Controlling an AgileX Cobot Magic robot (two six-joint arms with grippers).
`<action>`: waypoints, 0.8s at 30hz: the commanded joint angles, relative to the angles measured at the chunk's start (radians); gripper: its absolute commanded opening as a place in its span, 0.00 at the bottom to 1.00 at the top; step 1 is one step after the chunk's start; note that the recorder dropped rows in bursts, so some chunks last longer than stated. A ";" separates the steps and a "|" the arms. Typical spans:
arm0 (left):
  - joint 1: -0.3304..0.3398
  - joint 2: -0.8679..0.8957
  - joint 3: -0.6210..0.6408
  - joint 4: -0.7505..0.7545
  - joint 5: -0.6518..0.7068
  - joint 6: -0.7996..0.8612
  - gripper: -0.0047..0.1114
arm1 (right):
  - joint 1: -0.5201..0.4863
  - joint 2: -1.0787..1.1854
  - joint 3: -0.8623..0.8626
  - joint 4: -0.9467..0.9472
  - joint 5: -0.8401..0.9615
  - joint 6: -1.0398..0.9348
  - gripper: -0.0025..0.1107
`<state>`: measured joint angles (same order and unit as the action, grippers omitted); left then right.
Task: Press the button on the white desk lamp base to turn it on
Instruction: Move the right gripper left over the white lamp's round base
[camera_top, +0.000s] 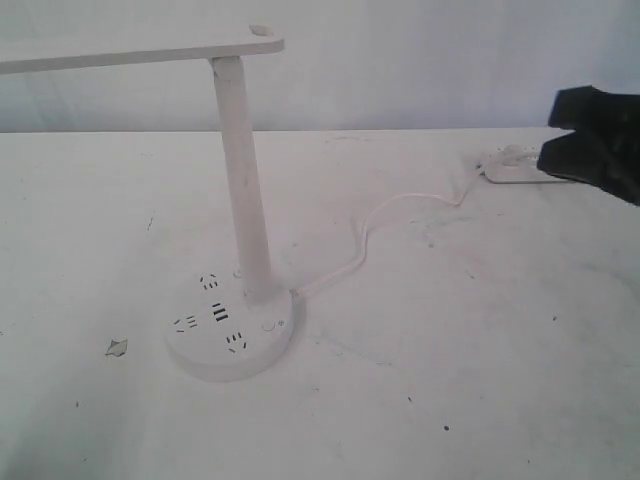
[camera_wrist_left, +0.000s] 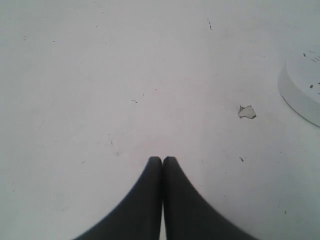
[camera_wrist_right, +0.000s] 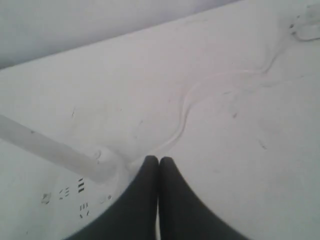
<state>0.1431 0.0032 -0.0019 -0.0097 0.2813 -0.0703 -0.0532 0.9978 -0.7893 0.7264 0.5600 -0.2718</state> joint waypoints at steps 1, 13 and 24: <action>-0.005 -0.003 0.002 -0.014 0.000 -0.001 0.04 | 0.021 0.145 -0.146 -0.010 0.133 -0.019 0.02; -0.005 -0.003 0.002 -0.014 0.000 -0.001 0.04 | 0.335 0.441 -0.444 -0.579 0.323 0.459 0.02; -0.005 -0.003 0.002 -0.014 0.000 -0.001 0.04 | 0.570 0.634 -0.604 -0.696 0.419 0.568 0.02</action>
<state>0.1431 0.0032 -0.0019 -0.0097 0.2813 -0.0703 0.4768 1.6007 -1.3678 0.0622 0.9628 0.2778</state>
